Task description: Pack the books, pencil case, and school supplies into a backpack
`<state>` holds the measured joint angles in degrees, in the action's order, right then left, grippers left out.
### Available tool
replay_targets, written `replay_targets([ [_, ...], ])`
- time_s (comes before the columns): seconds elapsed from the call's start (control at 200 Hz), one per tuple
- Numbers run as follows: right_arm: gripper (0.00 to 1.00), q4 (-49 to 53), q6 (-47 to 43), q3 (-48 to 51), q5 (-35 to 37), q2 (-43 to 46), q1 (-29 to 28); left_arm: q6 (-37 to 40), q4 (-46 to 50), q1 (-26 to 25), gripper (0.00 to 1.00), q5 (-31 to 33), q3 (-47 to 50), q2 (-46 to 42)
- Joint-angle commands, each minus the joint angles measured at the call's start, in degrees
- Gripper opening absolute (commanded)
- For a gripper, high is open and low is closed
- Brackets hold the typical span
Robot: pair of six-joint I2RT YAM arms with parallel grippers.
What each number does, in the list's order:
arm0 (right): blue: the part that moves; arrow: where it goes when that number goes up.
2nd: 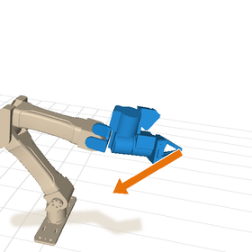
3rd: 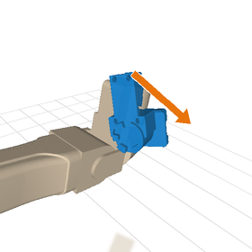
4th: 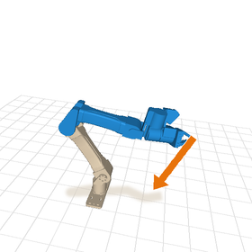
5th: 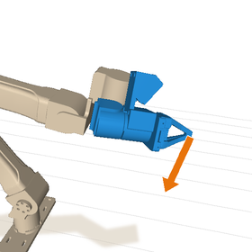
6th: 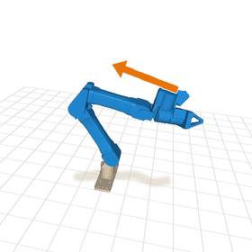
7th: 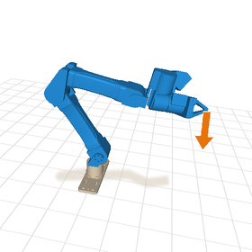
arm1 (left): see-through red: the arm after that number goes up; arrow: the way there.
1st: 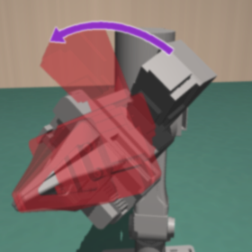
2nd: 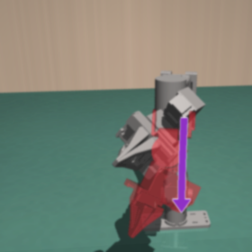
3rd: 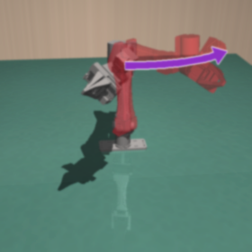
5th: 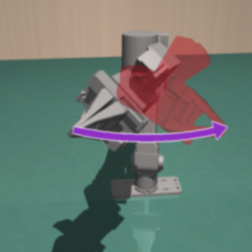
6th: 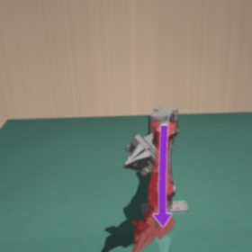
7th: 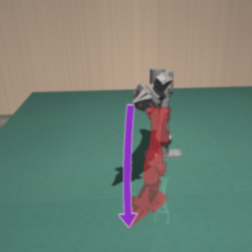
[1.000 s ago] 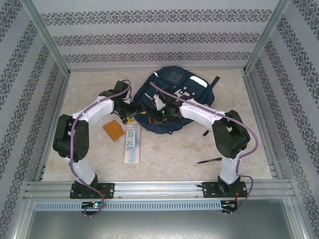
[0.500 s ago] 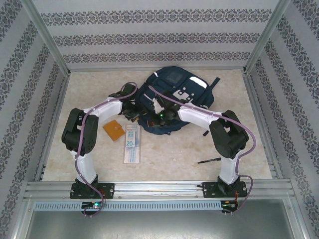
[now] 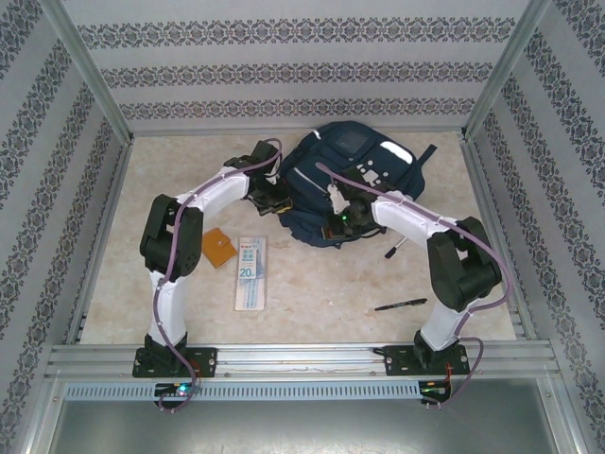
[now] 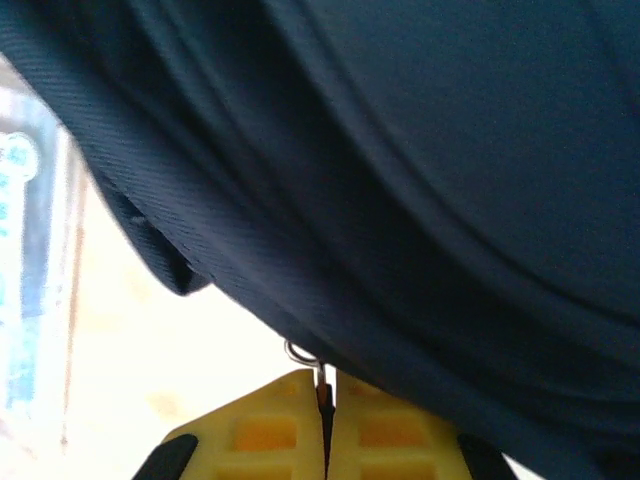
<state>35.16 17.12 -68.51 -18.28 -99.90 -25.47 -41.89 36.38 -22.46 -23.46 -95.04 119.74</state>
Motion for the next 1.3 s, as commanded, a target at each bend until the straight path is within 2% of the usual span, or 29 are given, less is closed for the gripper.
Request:
replay_targets([
  [0.0,0.00,14.86,-1.70,3.63,13.30,1.62,4.25,6.91,2.97,3.72,0.00,5.87,-5.40,2.14],
  [0.15,0.00,12.88,2.10,5.00,16.58,1.56,9.64,10.05,4.39,5.22,0.00,4.42,-7.01,3.02],
  [0.205,0.00,11.63,2.04,5.46,15.74,1.70,10.71,11.13,4.70,5.68,0.00,4.29,-7.00,2.86],
  [0.28,0.00,10.38,2.12,5.92,18.01,1.52,12.12,12.52,4.77,6.23,0.00,3.26,-6.91,2.68],
  [0.47,0.00,8.08,3.69,2.69,23.46,-2.23,17.79,17.93,4.92,6.39,0.00,1.75,-6.90,2.91],
  [0.705,0.01,7.29,3.16,-0.60,30.96,-5.42,18.27,22.53,7.18,6.68,0.00,2.57,-8.05,3.51],
  [0.824,0.04,6.42,2.57,0.04,31.26,-4.44,18.31,22.15,6.67,6.63,0.00,-1.16,-7.53,3.11],
  [0.864,0.08,6.34,2.27,0.04,30.00,-3.98,18.36,21.42,6.61,6.44,0.00,-2.28,-7.32,2.81],
  [0.919,0.15,6.25,1.41,0.04,26.01,-3.02,18.45,19.84,6.15,6.11,0.12,-3.45,-6.58,1.88],
  [1.044,0.34,5.61,0.55,1.34,11.92,2.21,18.55,14.92,4.10,3.97,0.25,-6.68,-2.53,-1.58],
  [1.189,0.44,5.98,1.33,4.39,3.77,10.18,19.22,10.23,0.81,1.05,0.33,-10.58,4.08,-5.93],
  [1.294,0.48,5.47,1.80,6.64,-1.10,15.80,20.58,12.27,4.37,0.65,0.42,-8.53,3.95,-9.07],
])
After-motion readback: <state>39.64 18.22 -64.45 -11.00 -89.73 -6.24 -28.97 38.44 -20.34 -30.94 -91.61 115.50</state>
